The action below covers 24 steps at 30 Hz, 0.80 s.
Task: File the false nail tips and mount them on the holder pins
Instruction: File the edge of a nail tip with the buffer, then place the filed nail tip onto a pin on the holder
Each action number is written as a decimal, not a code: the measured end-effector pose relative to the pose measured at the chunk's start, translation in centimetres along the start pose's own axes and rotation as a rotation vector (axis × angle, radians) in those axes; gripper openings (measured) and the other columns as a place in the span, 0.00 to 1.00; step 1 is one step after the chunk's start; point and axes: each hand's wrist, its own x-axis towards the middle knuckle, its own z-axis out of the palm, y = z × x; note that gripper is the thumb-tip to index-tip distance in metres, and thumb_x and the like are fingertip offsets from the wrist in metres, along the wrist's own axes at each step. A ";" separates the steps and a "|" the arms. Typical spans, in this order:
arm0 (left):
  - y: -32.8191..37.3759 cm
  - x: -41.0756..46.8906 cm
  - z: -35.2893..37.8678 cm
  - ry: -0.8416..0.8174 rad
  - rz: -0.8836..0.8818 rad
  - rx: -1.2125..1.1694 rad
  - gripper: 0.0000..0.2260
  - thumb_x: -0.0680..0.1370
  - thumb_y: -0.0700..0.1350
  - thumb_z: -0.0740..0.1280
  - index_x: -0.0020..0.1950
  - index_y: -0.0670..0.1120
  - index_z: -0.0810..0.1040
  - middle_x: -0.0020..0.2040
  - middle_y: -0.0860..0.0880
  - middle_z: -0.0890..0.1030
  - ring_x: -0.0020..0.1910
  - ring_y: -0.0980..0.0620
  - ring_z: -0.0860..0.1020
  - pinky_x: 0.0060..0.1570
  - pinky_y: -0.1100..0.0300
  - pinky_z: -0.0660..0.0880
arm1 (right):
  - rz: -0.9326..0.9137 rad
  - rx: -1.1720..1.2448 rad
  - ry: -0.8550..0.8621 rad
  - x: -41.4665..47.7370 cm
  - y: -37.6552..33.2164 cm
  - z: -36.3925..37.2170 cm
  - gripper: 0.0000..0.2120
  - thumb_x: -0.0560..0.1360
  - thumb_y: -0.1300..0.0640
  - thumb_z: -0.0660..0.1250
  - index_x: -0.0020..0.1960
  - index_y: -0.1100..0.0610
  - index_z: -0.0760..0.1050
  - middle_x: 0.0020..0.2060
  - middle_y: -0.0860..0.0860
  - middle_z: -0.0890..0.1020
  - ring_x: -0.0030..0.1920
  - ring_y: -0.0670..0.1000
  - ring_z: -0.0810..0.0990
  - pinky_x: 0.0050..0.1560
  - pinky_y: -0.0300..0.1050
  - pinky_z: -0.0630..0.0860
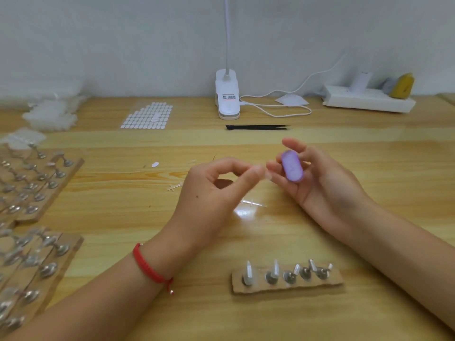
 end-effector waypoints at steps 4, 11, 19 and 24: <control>1.1 -0.1 -0.2 0.086 -0.139 -0.134 0.08 0.68 0.56 0.69 0.33 0.54 0.83 0.28 0.55 0.75 0.21 0.58 0.62 0.24 0.70 0.61 | -0.012 -0.259 -0.133 -0.9 -1.4 0.7 0.07 0.72 0.58 0.62 0.39 0.59 0.77 0.35 0.53 0.71 0.27 0.47 0.63 0.23 0.38 0.62; 2.6 -0.8 0.5 0.019 -0.185 -0.171 0.10 0.71 0.54 0.68 0.31 0.55 0.81 0.21 0.58 0.71 0.19 0.60 0.63 0.24 0.74 0.63 | -0.199 -0.639 -0.189 -2.9 -2.2 1.2 0.07 0.68 0.50 0.73 0.40 0.53 0.80 0.25 0.43 0.67 0.25 0.44 0.63 0.25 0.33 0.64; 2.8 -2.3 0.0 -0.176 0.042 0.149 0.06 0.73 0.54 0.70 0.42 0.54 0.81 0.28 0.61 0.75 0.23 0.60 0.68 0.28 0.73 0.65 | 0.020 -0.556 -0.345 -4.4 -2.5 -1.0 0.07 0.71 0.55 0.71 0.34 0.53 0.79 0.28 0.48 0.62 0.25 0.44 0.58 0.23 0.34 0.58; 3.0 -2.7 -0.8 -0.288 0.299 0.440 0.10 0.73 0.55 0.70 0.54 0.58 0.80 0.44 0.57 0.79 0.32 0.53 0.76 0.34 0.71 0.67 | 0.190 -0.543 -0.494 -4.6 -2.6 -1.7 0.09 0.66 0.51 0.71 0.32 0.54 0.74 0.27 0.46 0.65 0.24 0.42 0.59 0.22 0.32 0.58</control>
